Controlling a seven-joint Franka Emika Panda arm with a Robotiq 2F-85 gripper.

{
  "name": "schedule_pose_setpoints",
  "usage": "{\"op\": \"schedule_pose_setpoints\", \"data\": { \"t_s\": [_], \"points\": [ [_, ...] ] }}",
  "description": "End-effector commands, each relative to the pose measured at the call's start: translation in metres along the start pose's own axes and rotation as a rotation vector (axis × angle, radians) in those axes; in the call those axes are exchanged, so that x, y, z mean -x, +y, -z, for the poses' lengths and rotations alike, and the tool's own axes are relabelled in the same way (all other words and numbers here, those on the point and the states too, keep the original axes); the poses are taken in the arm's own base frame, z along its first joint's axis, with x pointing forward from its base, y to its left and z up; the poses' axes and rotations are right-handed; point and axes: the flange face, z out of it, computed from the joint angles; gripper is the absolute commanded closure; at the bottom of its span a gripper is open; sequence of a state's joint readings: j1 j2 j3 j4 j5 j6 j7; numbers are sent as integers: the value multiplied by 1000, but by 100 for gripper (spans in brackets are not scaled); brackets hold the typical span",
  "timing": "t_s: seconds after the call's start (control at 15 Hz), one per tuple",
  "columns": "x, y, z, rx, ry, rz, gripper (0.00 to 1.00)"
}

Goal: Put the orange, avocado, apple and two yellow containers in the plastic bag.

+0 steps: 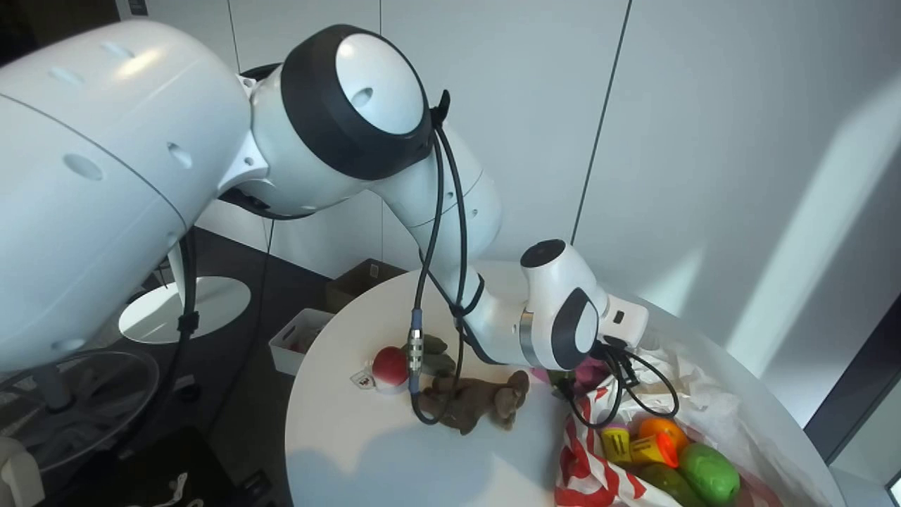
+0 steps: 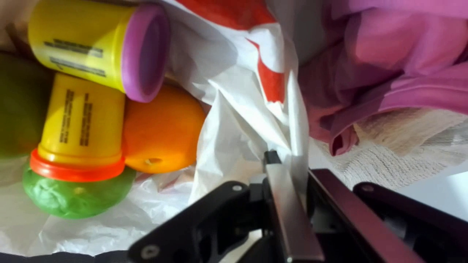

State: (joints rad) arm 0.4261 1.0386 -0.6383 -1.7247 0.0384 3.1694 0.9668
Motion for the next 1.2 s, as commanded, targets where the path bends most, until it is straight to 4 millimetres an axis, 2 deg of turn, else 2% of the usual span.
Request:
{"op": "schedule_pose_setpoints", "data": {
  "t_s": [0.0,0.2,0.67,0.93,1.13],
  "points": [
    [-11,2,12,3,5,-8,91],
    [-22,3,18,32,-82,-37,86],
    [-59,0,39,136,-475,-89,91],
    [-63,5,34,286,-686,-169,90],
    [-74,8,47,309,-807,-222,90]
  ]
}}
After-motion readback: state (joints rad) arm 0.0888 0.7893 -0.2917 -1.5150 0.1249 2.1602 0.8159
